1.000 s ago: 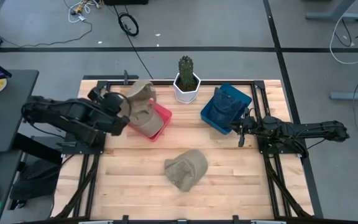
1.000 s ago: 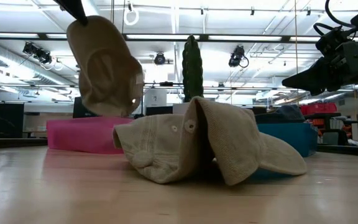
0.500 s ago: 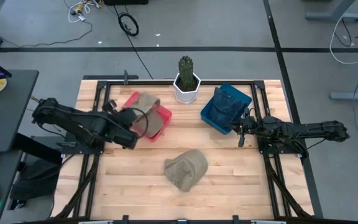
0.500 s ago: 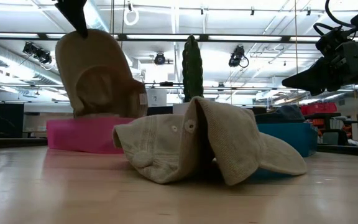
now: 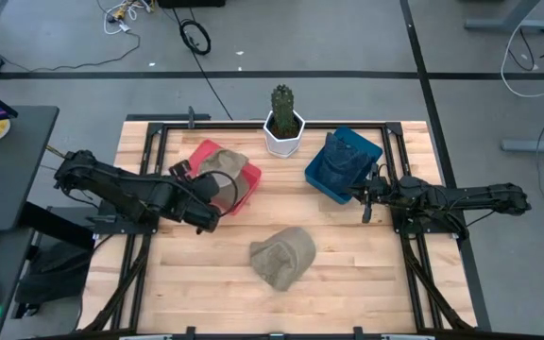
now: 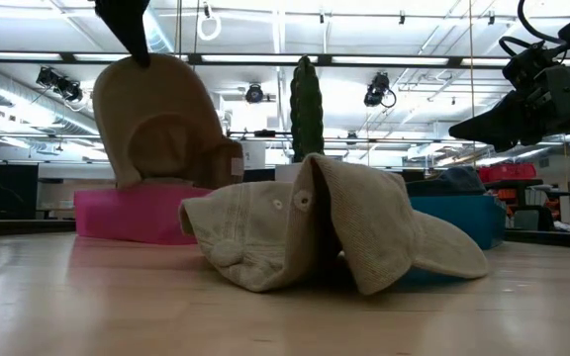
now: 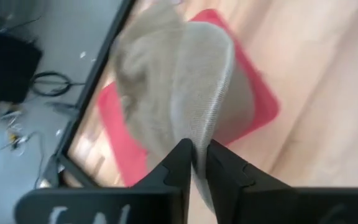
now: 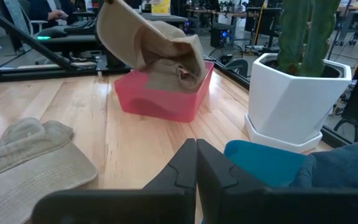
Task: Pick & Place hat
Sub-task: Put the left brown cap into the red bin
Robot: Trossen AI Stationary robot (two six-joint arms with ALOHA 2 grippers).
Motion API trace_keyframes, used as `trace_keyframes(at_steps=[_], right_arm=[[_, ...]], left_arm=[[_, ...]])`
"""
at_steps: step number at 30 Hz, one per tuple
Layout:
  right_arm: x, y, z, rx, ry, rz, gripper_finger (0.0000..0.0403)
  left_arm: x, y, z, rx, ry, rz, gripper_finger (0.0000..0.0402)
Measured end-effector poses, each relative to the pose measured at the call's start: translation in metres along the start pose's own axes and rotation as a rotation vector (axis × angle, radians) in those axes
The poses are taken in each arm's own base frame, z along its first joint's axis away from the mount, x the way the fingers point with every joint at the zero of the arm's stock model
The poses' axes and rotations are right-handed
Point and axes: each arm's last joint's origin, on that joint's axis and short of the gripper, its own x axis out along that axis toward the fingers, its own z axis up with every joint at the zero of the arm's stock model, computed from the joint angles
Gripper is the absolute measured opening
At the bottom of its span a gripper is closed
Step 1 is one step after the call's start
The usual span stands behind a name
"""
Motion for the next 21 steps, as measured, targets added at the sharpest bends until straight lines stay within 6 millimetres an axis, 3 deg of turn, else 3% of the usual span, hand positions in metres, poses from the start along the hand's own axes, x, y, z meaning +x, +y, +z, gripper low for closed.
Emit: trace_keyframes(at_steps=[12,21], right_arm=[[0.000,0.000,0.000,0.000,0.001,0.000,0.0009],[0.000,0.000,0.000,0.000,0.001,0.000,0.0009]], left_arm=[[-0.001,-0.007,0.008,0.059,-0.051,-0.098,0.0185],[0.004,0.003,0.016,0.054,-0.084,-0.082,0.0194]])
